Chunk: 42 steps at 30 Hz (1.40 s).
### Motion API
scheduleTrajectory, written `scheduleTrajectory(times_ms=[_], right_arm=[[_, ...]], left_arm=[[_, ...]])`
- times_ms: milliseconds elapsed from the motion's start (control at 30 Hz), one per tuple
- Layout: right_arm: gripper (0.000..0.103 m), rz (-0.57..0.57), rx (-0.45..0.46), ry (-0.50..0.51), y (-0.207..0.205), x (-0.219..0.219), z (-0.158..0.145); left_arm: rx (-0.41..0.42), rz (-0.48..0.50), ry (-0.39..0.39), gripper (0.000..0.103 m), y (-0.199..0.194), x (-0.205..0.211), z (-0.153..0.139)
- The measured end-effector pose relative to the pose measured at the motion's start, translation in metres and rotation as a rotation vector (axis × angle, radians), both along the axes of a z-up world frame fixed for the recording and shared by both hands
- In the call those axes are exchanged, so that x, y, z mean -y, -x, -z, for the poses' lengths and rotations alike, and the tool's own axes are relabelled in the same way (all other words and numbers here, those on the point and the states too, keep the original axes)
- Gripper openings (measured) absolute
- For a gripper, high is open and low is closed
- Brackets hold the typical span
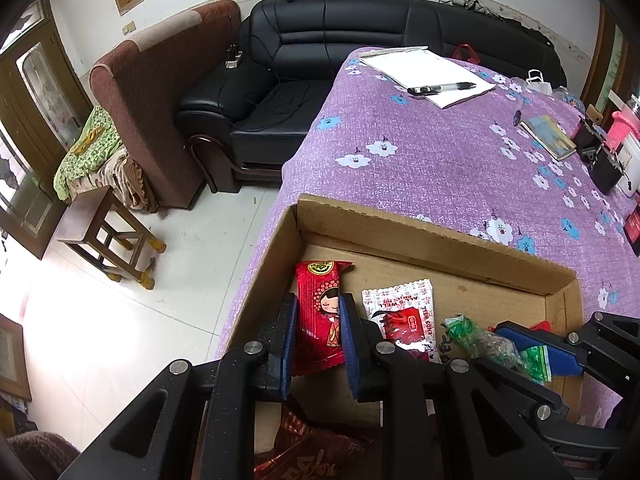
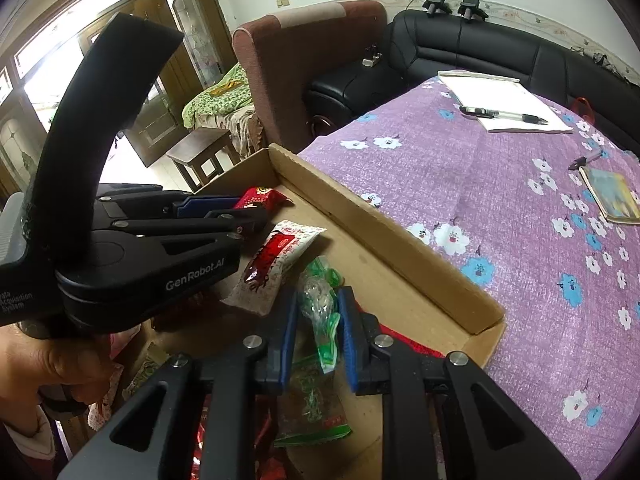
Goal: Organize snacks
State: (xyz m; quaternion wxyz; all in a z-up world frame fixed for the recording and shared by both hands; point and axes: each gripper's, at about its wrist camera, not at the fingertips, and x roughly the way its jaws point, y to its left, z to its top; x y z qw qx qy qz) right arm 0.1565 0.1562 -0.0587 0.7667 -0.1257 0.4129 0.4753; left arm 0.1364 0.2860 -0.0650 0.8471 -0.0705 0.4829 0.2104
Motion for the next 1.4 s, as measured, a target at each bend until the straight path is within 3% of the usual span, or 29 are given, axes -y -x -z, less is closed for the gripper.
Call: scheduleTrajectory(times_ms=[133,200,267,333,600,1033,1400], right_arm=[[0.040,0.003,0.009,-0.009,0.001,0.002,-0.004],[0.041,0.005,0.013,-0.013,0.002,0.004,-0.007],[0.042,0.008,0.019,-0.020,0.003,0.008,-0.011],[0.042,0.011,0.024,-0.024,0.004,0.013,-0.015],[0.046,0.037,0.048,-0.067,0.018,0.056,-0.033],[0.084,0.085,0.114,-0.125,0.069,0.155,-0.061],[0.087,0.037,0.137,-0.125,0.111,0.200,-0.059]], left_arm=[[0.000,0.001,0.003,0.023,0.001,0.001,0.000],[0.001,-0.001,0.009,0.023,0.002,0.001,-0.001],[0.014,-0.010,0.011,0.033,0.004,0.001,-0.004],[0.034,-0.003,0.036,0.055,0.006,0.001,-0.006],[0.097,-0.007,0.004,0.087,0.022,0.020,-0.028],[0.244,-0.027,-0.045,0.095,0.104,0.085,-0.074],[0.293,-0.073,-0.114,0.101,0.185,0.140,-0.089]])
